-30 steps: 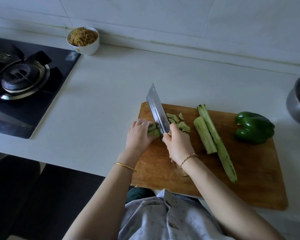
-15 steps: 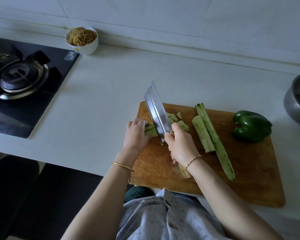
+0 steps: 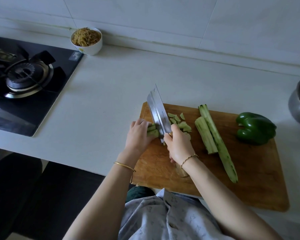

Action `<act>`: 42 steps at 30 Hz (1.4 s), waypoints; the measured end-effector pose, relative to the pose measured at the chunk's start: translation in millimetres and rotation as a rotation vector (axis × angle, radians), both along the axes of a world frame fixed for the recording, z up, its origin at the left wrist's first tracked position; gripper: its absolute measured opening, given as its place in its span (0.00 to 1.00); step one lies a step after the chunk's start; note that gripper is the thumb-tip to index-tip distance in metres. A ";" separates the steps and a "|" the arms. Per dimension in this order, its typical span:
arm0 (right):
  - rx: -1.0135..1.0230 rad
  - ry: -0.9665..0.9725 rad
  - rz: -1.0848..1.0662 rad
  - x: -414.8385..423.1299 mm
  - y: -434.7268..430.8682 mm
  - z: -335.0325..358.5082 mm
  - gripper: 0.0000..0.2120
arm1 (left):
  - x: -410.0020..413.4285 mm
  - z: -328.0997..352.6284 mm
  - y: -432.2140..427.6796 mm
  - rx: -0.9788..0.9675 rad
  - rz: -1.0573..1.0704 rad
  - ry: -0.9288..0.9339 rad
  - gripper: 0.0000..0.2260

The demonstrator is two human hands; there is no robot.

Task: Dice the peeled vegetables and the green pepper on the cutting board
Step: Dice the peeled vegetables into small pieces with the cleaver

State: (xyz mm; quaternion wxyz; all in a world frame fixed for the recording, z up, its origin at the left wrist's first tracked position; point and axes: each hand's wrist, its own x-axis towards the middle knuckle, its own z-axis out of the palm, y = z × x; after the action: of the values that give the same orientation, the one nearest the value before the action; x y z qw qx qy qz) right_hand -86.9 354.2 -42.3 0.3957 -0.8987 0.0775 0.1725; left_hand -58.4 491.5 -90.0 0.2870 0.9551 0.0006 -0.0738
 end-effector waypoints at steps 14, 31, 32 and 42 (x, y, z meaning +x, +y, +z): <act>0.088 0.015 0.006 -4.9 -5.9 8.5 0.06 | -1.3 1.1 -0.7 0.035 0.039 0.004 0.19; -0.001 0.028 -0.008 4.5 11.4 -3.3 0.05 | -3.3 1.1 0.2 0.000 0.031 -0.008 0.18; 0.018 0.035 -0.023 4.3 10.5 -4.4 0.05 | -3.1 1.2 0.2 0.001 0.032 -0.004 0.18; 0.142 0.031 -0.125 2.0 -18.9 -4.2 0.04 | -4.6 0.7 1.4 -0.005 0.027 0.027 0.19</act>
State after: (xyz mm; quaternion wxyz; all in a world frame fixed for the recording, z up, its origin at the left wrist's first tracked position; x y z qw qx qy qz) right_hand -84.9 335.2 -46.5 0.4671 -0.8590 0.1274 0.1664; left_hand -63.0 492.9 -89.3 0.2903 0.9532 0.0170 -0.0827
